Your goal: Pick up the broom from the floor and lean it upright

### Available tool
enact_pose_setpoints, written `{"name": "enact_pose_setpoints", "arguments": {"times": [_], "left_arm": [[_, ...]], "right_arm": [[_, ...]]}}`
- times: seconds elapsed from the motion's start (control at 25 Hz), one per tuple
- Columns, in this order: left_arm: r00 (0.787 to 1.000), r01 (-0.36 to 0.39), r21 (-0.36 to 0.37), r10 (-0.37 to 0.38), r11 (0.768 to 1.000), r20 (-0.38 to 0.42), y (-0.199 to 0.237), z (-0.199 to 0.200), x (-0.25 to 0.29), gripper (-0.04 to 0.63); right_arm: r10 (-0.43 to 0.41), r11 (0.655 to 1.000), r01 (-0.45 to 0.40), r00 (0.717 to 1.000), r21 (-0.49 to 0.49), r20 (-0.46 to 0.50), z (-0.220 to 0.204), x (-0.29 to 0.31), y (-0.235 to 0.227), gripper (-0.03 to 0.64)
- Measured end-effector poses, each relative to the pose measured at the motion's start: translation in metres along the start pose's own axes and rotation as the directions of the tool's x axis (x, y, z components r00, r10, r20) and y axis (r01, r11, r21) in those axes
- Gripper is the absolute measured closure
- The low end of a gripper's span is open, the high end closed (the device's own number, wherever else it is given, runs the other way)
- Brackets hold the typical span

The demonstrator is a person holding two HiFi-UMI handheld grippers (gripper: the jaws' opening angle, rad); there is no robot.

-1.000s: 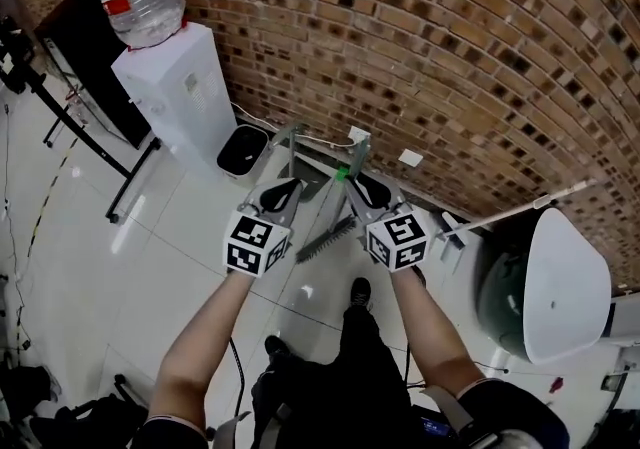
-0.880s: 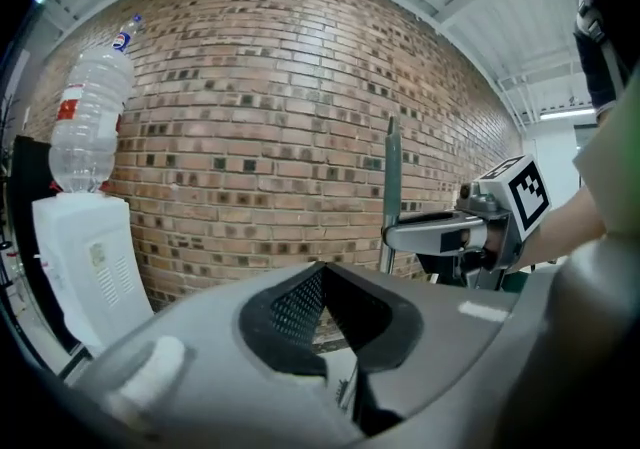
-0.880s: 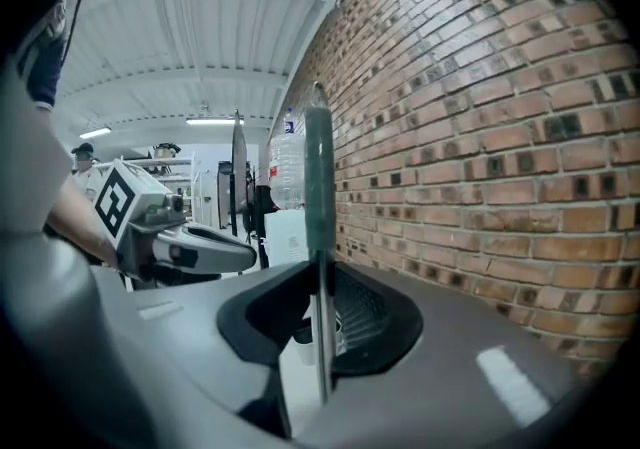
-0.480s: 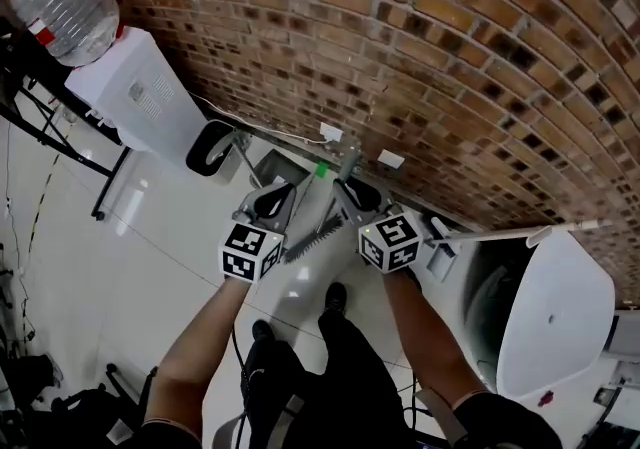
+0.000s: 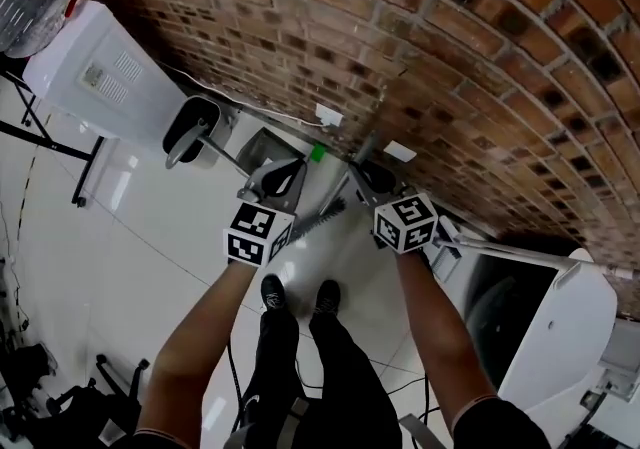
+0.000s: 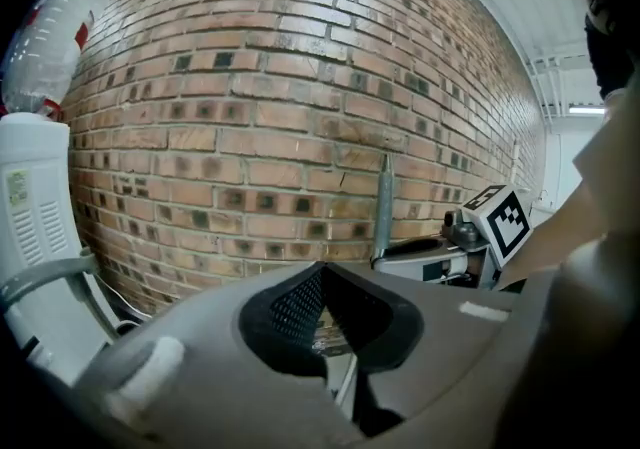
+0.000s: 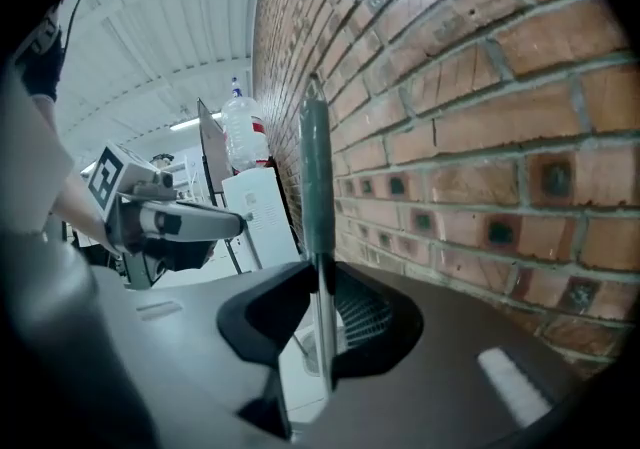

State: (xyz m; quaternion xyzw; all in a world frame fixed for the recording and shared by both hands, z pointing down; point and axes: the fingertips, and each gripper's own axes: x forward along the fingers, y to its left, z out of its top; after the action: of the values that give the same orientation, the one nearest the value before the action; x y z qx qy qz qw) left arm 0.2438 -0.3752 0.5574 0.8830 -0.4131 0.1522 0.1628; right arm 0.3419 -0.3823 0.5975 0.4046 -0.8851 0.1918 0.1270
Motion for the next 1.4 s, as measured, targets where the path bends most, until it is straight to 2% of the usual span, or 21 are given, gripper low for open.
{"name": "enact_pose_setpoints", "arguments": {"times": [0.24, 0.44, 0.64, 0.88, 1.04, 1.16, 1.32, 1.4], "left_arm": [[0.999, -0.02, -0.042, 0.018, 0.999, -0.052, 0.012, -0.016, 0.042, 0.595], [0.998, 0.0, -0.056, -0.004, 0.998, -0.066, 0.006, -0.016, 0.066, 0.595], [0.998, -0.01, -0.091, 0.005, 0.996, -0.058, 0.005, -0.015, 0.076, 0.595], [0.998, -0.029, -0.101, 0.023, 0.994, -0.065, 0.009, -0.018, 0.081, 0.595], [0.996, -0.029, -0.118, 0.019, 0.993, -0.091, 0.005, -0.02, 0.076, 0.595], [0.996, -0.041, -0.102, 0.033, 0.994, -0.078, 0.005, -0.015, 0.069, 0.595], [0.998, -0.041, -0.101, 0.035, 0.994, -0.058, 0.0, -0.001, 0.054, 0.595], [0.999, -0.027, -0.113, 0.021, 0.993, -0.048, -0.006, 0.008, 0.045, 0.595]], "right_arm": [[-0.082, 0.996, 0.081, 0.997, 0.028, 0.01, 0.002, 0.028, -0.052, 0.543], [-0.102, 0.992, 0.102, 0.995, 0.068, -0.011, 0.008, 0.054, -0.086, 0.543], [-0.119, 0.988, 0.122, 0.992, 0.097, -0.031, 0.007, 0.069, -0.11, 0.54], [-0.102, 0.993, 0.104, 0.994, 0.056, -0.05, 0.008, 0.077, -0.114, 0.531], [-0.098, 0.993, 0.102, 0.993, 0.059, -0.067, 0.008, 0.075, -0.114, 0.374], [-0.108, 0.992, 0.113, 0.991, 0.057, -0.073, 0.012, 0.063, -0.11, 0.316], [-0.115, 0.991, 0.118, 0.992, 0.062, -0.046, 0.021, 0.032, -0.092, 0.311], [-0.111, 0.992, 0.112, 0.994, 0.064, -0.018, 0.03, 0.015, -0.077, 0.363]]}}
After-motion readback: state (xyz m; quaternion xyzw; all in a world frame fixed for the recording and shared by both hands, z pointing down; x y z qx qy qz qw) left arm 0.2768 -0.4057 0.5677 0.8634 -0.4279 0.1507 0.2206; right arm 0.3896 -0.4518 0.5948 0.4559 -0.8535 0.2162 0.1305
